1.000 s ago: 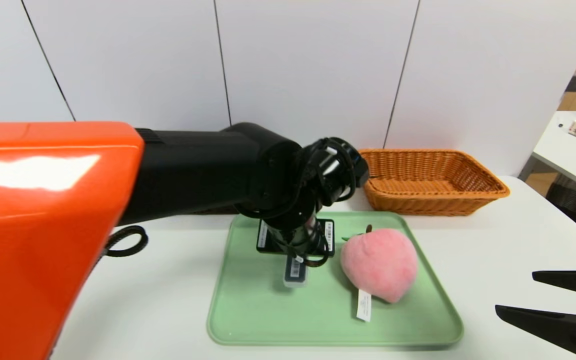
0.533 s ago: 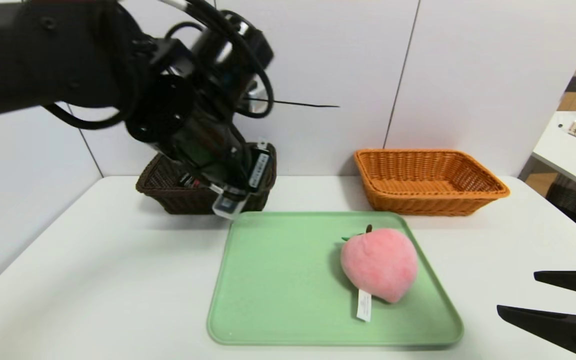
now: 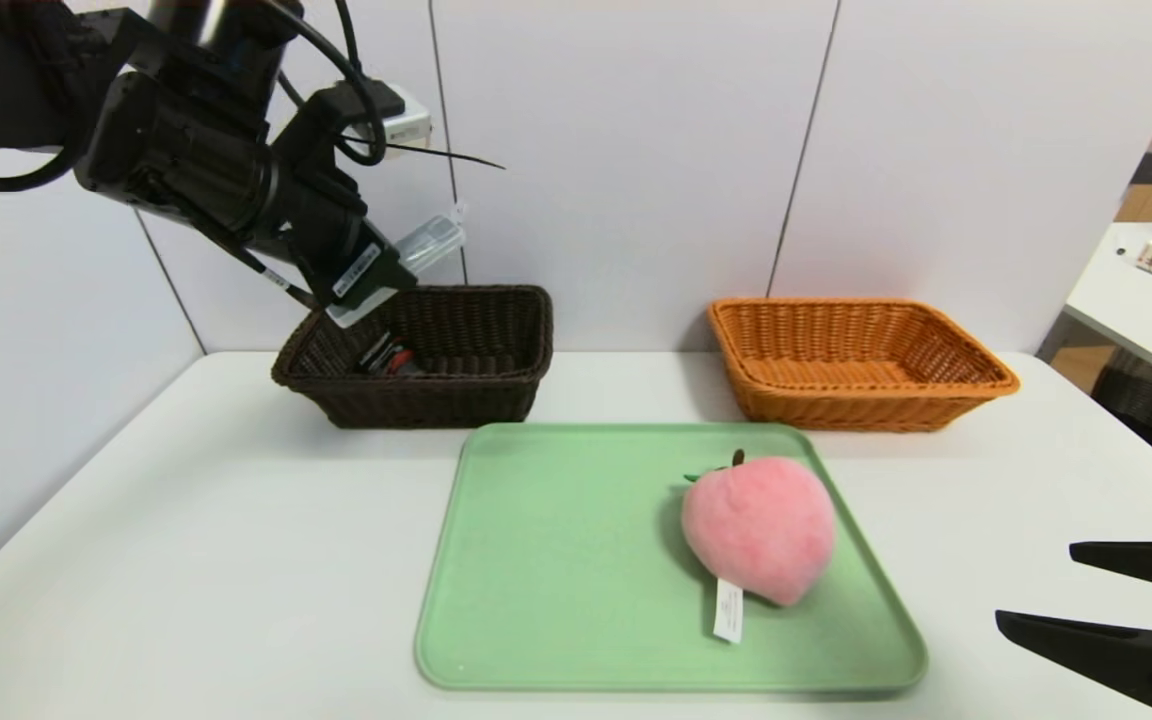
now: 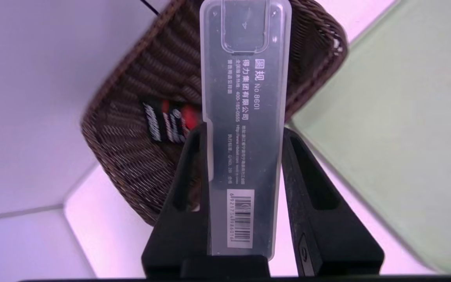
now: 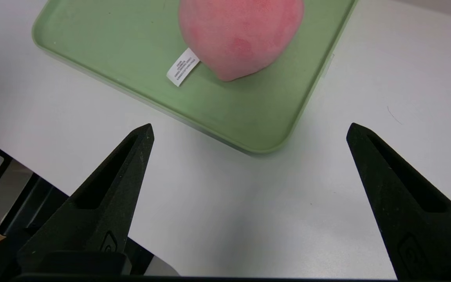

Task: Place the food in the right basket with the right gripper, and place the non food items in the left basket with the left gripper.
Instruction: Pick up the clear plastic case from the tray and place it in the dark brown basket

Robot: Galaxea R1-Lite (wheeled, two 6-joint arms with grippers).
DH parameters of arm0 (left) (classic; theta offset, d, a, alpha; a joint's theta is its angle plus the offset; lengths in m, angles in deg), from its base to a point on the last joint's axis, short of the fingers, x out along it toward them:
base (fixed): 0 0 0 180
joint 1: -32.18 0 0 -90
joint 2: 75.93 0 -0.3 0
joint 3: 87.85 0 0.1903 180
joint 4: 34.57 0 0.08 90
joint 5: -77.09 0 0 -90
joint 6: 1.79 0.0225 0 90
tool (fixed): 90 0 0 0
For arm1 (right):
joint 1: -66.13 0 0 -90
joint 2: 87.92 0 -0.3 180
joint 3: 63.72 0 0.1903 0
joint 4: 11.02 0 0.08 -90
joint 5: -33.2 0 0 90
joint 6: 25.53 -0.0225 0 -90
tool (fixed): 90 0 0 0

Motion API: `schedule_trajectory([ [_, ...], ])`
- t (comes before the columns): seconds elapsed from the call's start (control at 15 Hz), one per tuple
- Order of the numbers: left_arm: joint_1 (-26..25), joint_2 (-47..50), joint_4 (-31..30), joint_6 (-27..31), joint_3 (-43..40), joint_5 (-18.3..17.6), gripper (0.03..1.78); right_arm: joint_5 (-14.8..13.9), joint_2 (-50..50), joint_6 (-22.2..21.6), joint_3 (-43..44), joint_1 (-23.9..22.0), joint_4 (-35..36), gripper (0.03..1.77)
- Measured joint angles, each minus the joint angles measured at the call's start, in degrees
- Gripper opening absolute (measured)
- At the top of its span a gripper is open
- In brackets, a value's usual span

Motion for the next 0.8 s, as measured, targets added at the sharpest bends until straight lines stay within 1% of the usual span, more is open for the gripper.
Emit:
schedule_trajectory([
  [0.07,-2.1,-0.8,-0.9,4.2,0.0,-2.9,0.55,0.0,0.0,0.0,-0.2,0.0,0.0,1.7],
  [0.27,-7.6,-3.3,-1.8,18.1,-0.3,-13.3,0.55,-0.1,-0.1,0.0,-0.6,0.0,0.0,1.7],
  [0.33,-8.7,-4.2,-1.7,22.0,-0.3,-16.2,0.55,0.0,0.0,0.0,-0.7,-0.1,0.0,1.7],
  [0.4,-9.6,-5.2,-1.7,26.0,-0.4,-18.0,0.55,0.0,0.0,0.0,-0.7,-0.1,0.0,1.7],
  [0.53,-10.9,-7.5,-2.0,32.2,-0.3,-19.3,0.55,0.0,0.1,0.0,-0.7,-0.1,0.1,1.7],
  [0.6,-11.1,-8.8,-2.6,34.1,-0.1,-19.4,0.55,-0.1,0.1,0.0,-0.7,-0.1,0.1,1.7],
  [0.8,-11.4,-12.9,-7.4,35.4,0.1,-19.3,0.55,0.0,0.2,0.1,-0.8,-0.6,0.0,1.7],
])
